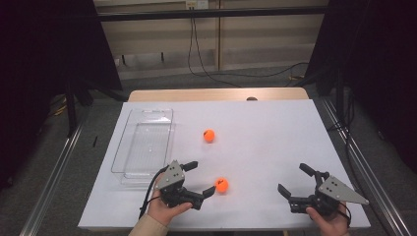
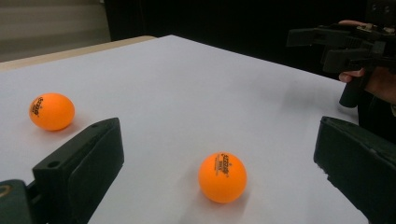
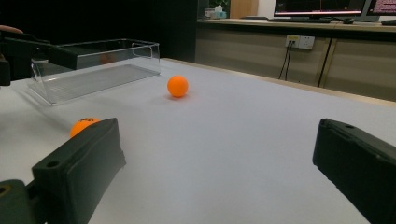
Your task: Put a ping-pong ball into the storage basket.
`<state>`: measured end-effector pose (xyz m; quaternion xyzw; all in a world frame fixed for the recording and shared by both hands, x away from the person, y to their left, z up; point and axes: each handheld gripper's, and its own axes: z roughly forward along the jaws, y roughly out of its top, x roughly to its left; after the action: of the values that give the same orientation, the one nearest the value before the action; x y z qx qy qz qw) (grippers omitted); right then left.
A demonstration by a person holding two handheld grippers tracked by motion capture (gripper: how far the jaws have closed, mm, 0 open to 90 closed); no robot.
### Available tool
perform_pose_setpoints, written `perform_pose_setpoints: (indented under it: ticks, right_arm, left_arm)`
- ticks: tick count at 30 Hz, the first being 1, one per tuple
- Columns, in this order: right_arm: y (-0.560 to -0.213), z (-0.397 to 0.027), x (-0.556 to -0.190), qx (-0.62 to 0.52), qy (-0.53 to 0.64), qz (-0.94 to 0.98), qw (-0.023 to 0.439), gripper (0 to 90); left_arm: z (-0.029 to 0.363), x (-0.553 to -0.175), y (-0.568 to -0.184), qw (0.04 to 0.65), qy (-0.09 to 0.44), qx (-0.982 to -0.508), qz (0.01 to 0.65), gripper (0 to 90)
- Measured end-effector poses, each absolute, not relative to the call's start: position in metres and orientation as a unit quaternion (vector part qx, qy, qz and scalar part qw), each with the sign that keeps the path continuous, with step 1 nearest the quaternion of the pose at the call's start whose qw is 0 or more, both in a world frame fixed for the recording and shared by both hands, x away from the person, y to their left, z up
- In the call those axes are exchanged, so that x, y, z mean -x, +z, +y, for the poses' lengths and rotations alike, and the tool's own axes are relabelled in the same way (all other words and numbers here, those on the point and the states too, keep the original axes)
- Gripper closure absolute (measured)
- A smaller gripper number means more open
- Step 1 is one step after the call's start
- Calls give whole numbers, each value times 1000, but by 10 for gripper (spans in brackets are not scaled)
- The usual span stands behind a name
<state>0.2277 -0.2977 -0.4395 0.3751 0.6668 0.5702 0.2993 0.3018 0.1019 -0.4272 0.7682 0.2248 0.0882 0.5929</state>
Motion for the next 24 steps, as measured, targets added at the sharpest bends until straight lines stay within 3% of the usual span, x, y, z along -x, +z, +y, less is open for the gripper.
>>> perform_pose_setpoints:
  ticks: [24]
  right_arm:
    - [-439,-298,-228,-375,571,667,299,9]
  left_arm:
    - [92,-305,-429,578,82,-782,221,17]
